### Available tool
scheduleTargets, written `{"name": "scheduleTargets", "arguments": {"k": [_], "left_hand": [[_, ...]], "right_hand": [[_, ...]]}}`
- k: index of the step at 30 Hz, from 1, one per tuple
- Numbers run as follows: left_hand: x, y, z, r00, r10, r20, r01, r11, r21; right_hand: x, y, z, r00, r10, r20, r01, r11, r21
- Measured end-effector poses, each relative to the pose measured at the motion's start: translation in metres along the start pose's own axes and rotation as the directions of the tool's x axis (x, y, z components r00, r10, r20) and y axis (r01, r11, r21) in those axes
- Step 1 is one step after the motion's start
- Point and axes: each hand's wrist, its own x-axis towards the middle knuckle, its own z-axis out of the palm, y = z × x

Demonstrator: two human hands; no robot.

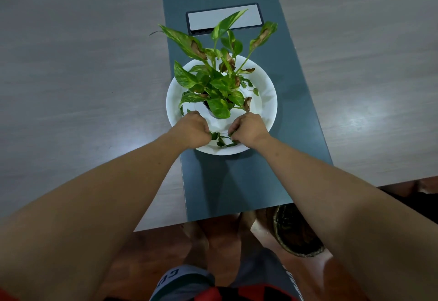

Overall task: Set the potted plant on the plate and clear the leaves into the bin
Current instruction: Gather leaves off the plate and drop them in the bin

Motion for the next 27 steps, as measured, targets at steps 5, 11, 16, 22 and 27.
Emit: {"name": "scheduleTargets", "arguments": {"k": [5, 11, 16, 22, 27], "left_hand": [[0.001, 0.001, -0.012, 0.996, 0.055, 0.074, -0.06, 0.995, 0.074], [0.004, -0.007, -0.008, 0.997, 0.069, 0.038, -0.072, 0.993, 0.09], [0.006, -0.013, -0.004, 0.998, 0.046, -0.041, -0.045, 0.999, 0.017], [0.005, -0.004, 0.004, 0.996, -0.001, -0.091, -0.006, 0.997, -0.081], [0.002, 0.01, 0.013, 0.997, -0.034, -0.073, 0.038, 0.998, 0.058]], "right_hand": [[-0.002, -0.003, 0.004, 1.0, 0.006, 0.003, -0.007, 0.996, 0.09], [-0.002, -0.011, 0.023, 0.998, -0.054, -0.03, 0.053, 0.998, -0.029], [-0.003, -0.009, 0.024, 0.997, -0.078, 0.004, 0.078, 0.997, 0.009], [-0.002, -0.008, 0.021, 1.0, 0.009, -0.03, -0.004, 0.985, 0.172], [0.002, 0.001, 0.004, 0.997, 0.079, -0.003, -0.077, 0.973, 0.218]]}}
